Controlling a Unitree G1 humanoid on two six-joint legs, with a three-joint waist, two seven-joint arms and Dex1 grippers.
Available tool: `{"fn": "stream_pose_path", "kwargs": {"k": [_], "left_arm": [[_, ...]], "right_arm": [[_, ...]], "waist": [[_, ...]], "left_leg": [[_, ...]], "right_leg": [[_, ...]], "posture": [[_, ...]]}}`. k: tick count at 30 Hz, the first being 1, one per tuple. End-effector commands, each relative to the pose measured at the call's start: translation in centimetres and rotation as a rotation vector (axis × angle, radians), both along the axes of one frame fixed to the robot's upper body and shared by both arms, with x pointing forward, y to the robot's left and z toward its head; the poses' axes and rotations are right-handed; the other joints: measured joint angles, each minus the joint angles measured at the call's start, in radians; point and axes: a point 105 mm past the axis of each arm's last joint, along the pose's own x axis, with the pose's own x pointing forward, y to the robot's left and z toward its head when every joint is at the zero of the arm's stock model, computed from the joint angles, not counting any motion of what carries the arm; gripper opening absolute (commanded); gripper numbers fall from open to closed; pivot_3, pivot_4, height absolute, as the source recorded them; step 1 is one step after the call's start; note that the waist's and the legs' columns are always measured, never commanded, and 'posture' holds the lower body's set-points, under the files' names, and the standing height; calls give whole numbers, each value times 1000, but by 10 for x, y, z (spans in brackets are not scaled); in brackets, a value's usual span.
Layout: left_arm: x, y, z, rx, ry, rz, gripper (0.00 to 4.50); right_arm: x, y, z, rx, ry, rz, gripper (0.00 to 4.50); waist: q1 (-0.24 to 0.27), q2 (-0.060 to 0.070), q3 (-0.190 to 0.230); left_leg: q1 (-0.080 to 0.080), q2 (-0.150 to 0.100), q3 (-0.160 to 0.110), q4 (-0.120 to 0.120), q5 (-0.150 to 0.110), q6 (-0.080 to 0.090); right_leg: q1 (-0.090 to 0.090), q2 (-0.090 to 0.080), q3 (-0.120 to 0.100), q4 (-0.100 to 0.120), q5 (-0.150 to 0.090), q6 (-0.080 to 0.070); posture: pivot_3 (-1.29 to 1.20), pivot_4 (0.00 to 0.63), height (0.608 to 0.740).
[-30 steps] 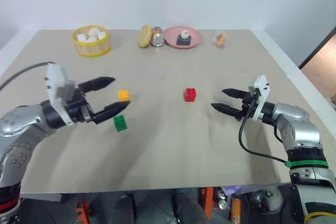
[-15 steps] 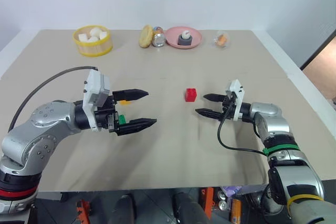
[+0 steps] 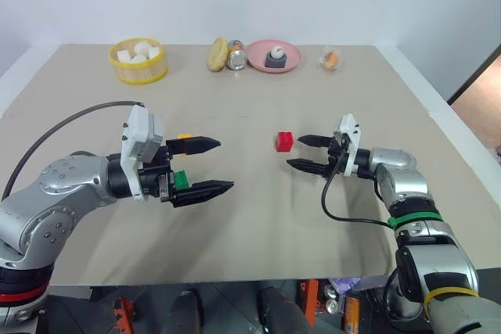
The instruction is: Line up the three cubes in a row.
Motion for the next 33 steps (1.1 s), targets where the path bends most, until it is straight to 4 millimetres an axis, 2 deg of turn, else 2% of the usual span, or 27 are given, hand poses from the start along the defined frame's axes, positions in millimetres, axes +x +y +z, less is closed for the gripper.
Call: {"fn": "stream_pose_path", "kwargs": {"k": [1,4,13,20,26,30,33], "left_arm": [[-6,-2,8,-18,-31,-8,4483],[-6,-2,8,-29,-30,-4,4483],[-1,-1,10,-49,-33,-4,4483],[1,-6,13,-73,-51,-2,4483],[2,-6,14,-89,-51,7,4483],[7,-7,14,-110,-55,13,4483],[9,-10,13,-127,-54,6,4483]], "right_arm": [[9,-2,22,27,-86,-71,4500],[9,-4,27,54,-105,-105,4500],[-1,-9,15,12,-90,-115,4500],[12,-20,8,-23,-119,-347,4500],[-3,-35,2,27,-77,-471,4500],[-27,-24,-6,50,-34,-479,4500],[-35,-17,-11,59,-15,-518,4500]], "waist": [[0,0,0],[0,0,0],[3,0,0],[2,0,0],[5,0,0],[6,0,0],[4,0,0]], "left_leg": [[0,0,0,0,0,0],[0,0,0,0,0,0],[0,0,0,0,0,0],[0,0,0,0,1,0],[-1,-1,-1,0,1,0],[0,-1,-1,0,1,0],[0,0,-1,0,1,0]], "right_leg": [[0,0,0,0,0,0],[0,0,0,0,0,0],[0,0,0,0,0,0],[0,0,0,0,0,-3],[0,0,0,0,0,1],[0,0,0,0,0,0],[0,0,0,0,-1,-3]], "posture": [[0,150,740],[0,150,740],[0,150,740],[0,150,740],[0,150,740],[0,150,740],[0,150,740]]}}
